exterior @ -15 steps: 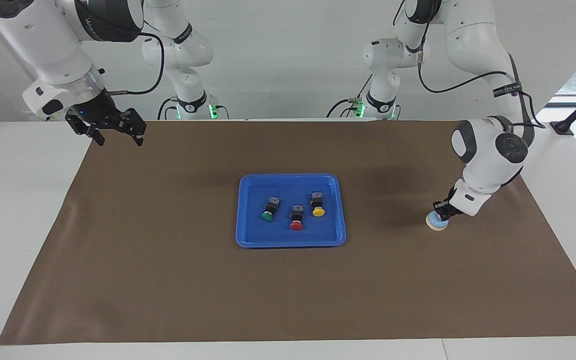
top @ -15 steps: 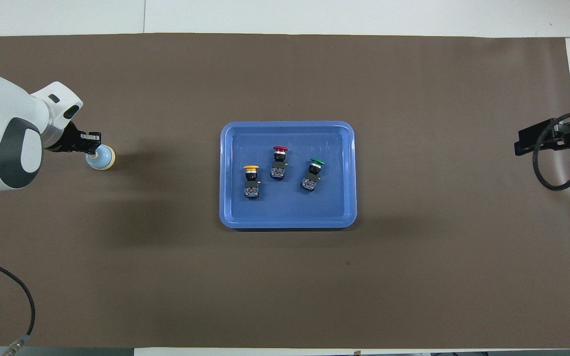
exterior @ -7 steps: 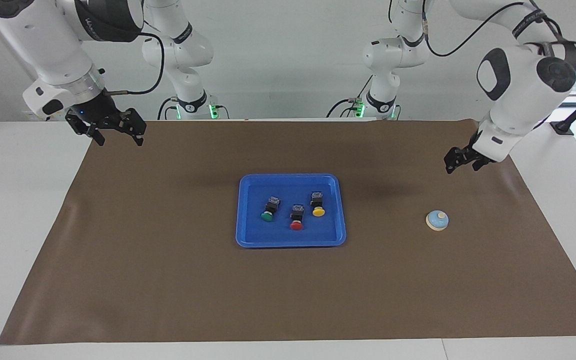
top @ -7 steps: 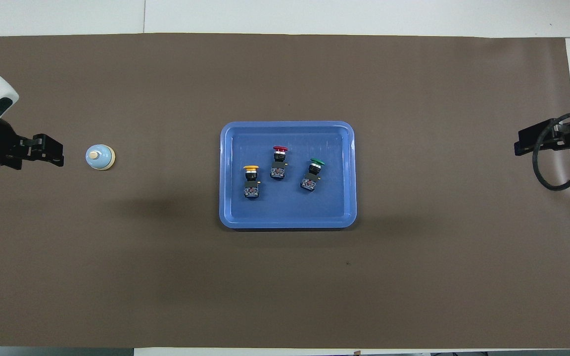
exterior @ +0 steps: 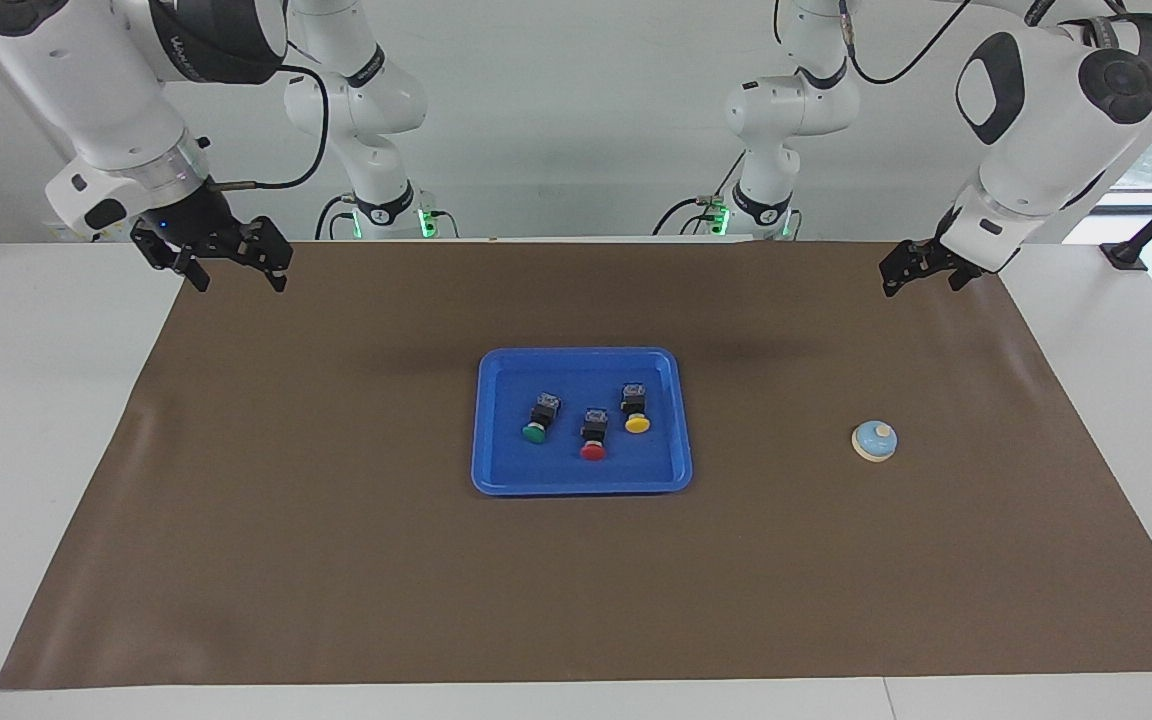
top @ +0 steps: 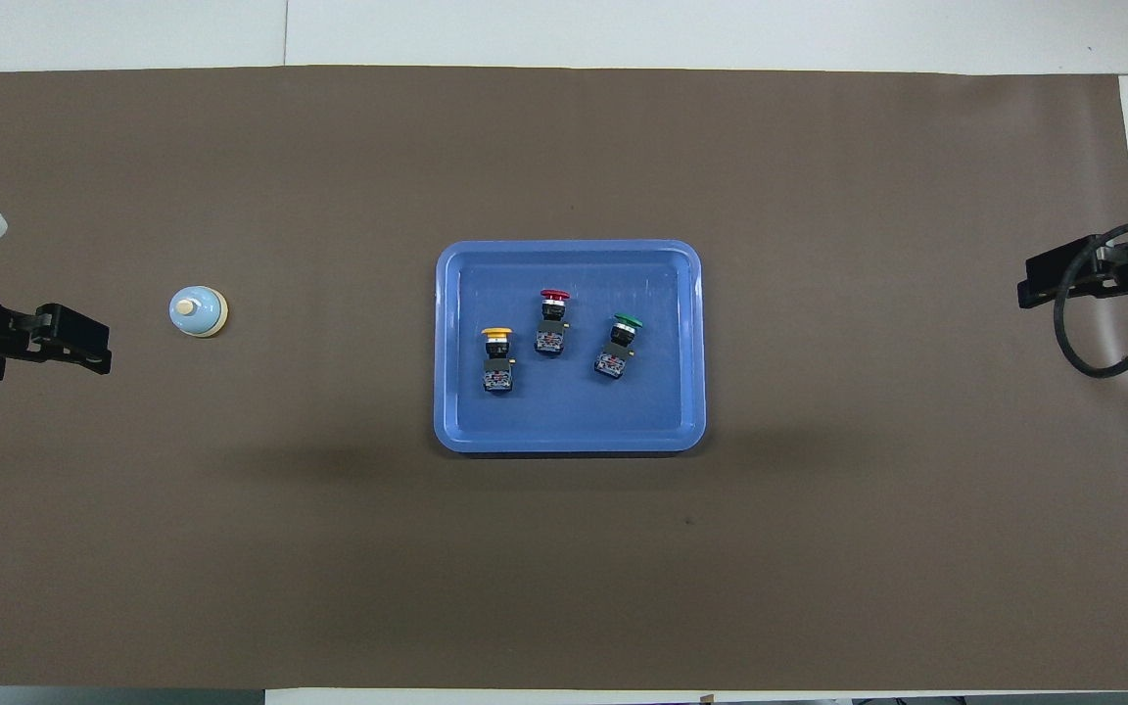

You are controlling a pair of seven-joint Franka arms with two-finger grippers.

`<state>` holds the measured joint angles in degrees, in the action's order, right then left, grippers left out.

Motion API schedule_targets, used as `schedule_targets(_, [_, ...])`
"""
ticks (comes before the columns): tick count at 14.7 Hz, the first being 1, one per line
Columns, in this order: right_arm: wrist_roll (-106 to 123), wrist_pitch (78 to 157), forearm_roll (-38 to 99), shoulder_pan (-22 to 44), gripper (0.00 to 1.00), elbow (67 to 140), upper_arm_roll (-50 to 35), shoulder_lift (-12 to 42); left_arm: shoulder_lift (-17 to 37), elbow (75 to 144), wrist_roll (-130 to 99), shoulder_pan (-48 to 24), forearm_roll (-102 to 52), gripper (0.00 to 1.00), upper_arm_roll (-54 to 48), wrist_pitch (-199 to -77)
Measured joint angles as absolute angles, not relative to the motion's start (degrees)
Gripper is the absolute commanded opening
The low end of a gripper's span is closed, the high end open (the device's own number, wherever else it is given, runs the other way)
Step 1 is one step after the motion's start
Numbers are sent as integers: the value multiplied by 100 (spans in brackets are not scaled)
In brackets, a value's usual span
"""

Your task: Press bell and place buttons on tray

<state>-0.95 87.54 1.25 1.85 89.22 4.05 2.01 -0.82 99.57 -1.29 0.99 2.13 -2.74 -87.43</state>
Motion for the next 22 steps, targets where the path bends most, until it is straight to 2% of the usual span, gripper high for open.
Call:
schedule_targets(7, [-95, 8754, 125, 185, 100, 8922, 405, 201, -55, 9611, -126, 93, 207, 100, -287, -8714])
schedule_targets(22, [-95, 8754, 125, 185, 100, 8922, 405, 201, 92, 9418, -128, 33, -97, 100, -266, -8757])
